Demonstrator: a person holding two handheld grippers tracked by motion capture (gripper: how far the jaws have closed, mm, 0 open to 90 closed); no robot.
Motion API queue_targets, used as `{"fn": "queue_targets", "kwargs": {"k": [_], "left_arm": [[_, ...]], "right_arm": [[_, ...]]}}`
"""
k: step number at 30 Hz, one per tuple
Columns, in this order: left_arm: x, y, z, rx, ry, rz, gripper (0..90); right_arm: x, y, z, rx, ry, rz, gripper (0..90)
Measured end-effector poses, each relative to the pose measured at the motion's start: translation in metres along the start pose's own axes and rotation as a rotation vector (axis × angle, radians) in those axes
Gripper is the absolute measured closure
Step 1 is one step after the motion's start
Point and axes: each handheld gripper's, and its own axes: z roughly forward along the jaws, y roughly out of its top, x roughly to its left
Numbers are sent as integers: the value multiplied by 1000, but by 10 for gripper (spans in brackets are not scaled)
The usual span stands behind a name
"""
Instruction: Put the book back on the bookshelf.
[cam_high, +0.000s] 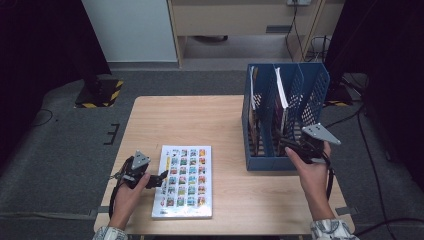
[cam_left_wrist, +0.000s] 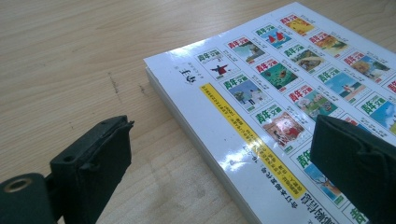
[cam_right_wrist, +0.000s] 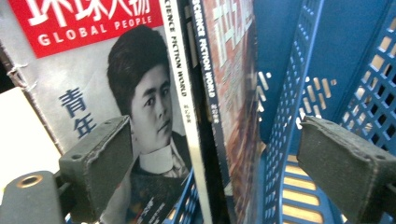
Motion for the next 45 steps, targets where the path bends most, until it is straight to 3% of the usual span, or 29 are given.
{"fn": "queue_targets", "kwargs": {"k": [5,18,21,27,40,45], "left_arm": [[0,0,0,1,-1,0,48],[2,0,-1,-1,6,-6,49],[3,-1,-1,1,6,-6,49],[2,-1,0,3,3,-4,49],[3,-1,1,10,2,-15,53],[3,-1,1,10,3,-24,56]], "right_arm": [[1,-4,-4,6,11,-1,79],[17,-11,-13,10,94,-22,46],[25,-14,-18,0,142,-41,47],[34,-17,-23,-5,179,-41,56],[59,-29,-17,57,256,-70,59],[77,-35,-12,100,300,-99,62]]}}
